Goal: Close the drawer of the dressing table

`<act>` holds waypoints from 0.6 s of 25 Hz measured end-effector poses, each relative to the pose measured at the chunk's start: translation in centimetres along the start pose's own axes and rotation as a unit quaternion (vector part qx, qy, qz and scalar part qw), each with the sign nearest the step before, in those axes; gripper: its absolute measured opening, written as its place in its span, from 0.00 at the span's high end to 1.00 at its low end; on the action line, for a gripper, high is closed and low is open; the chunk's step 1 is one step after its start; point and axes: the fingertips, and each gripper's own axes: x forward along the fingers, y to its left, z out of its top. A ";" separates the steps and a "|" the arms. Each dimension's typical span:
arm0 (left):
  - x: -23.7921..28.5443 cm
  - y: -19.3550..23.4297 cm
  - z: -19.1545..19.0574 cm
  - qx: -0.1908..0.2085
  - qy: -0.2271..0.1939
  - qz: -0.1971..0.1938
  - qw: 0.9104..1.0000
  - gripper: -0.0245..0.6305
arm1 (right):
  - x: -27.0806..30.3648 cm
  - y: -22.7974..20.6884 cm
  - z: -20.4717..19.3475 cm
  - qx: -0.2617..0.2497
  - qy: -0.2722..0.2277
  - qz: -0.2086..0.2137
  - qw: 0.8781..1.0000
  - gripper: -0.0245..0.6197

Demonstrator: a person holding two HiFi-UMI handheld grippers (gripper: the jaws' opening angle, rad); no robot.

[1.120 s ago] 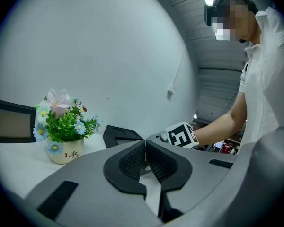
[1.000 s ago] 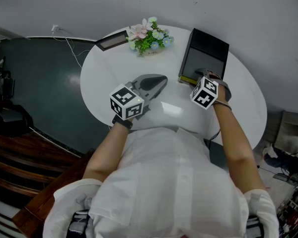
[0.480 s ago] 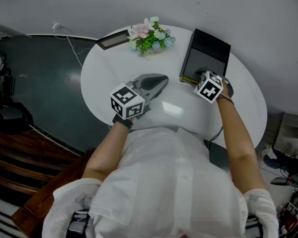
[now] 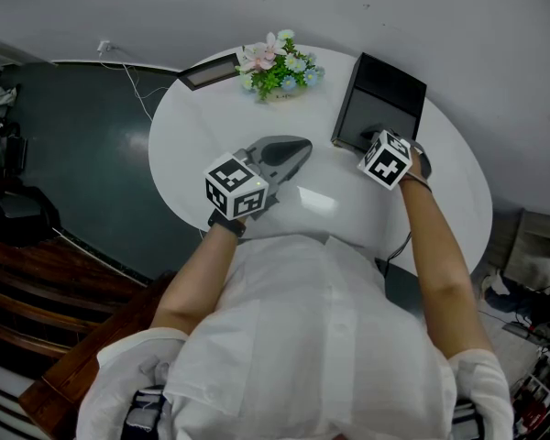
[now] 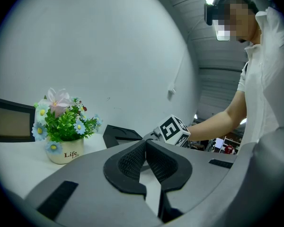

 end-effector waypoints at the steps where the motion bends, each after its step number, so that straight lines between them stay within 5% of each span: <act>1: 0.0 0.0 0.0 0.000 0.000 0.000 1.000 0.93 | 0.0 0.0 0.0 0.001 0.000 0.000 1.000 0.74; 15: 0.1 -0.1 -0.1 0.002 0.003 0.000 1.000 0.93 | 0.1 -0.1 0.0 0.000 -0.004 0.000 1.000 0.74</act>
